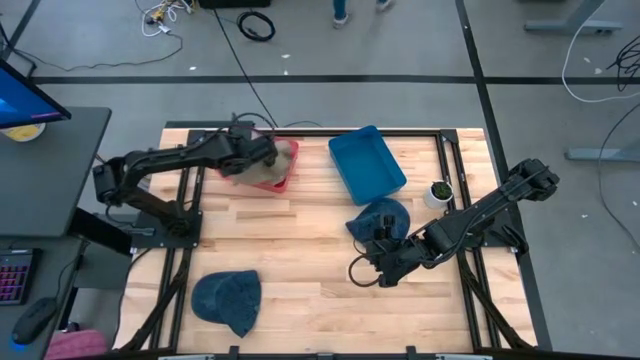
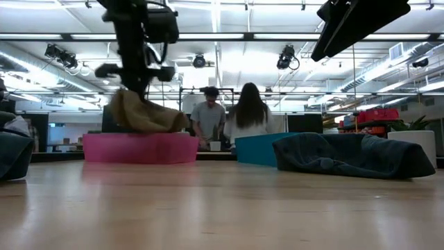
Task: Pick & Place hat
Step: Put the brown cap into the red bin
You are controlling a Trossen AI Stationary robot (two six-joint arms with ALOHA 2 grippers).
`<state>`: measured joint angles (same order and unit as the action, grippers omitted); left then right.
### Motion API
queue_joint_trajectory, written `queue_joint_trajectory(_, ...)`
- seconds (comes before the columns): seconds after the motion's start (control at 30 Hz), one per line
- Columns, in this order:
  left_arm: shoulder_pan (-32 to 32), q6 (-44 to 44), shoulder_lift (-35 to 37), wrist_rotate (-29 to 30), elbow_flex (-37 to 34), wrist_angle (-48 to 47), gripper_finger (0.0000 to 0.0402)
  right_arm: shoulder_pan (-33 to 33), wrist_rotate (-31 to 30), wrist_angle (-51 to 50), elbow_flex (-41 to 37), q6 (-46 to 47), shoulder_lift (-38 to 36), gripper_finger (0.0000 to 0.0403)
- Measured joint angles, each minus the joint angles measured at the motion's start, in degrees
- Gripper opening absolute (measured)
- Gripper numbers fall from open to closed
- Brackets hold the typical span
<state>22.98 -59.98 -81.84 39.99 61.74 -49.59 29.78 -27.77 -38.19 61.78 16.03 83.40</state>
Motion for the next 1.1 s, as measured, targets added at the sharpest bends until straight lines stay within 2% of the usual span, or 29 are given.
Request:
queue_joint_trajectory(0.17,0.14,-0.60,-4.18,-3.09,-0.88,13.31,0.0010,-0.02,0.00,0.00,0.00,-0.01,0.00,0.0194)
queue_joint_trajectory(0.5,2.95,-8.19,-11.40,-3.96,-1.01,4.64,0.0015,0.00,0.42,-0.22,0.00,-0.05,0.00,0.0194)
queue_joint_trajectory(0.73,3.35,-1.84,-11.74,-5.92,-0.89,4.80,0.0023,0.00,0.42,-1.04,-0.02,-0.45,0.00,0.0194)
queue_joint_trajectory(1.1,2.53,17.73,-7.33,-6.28,5.98,2.23,0.0108,0.00,0.39,-1.10,-1.44,0.00,0.00,0.0194)
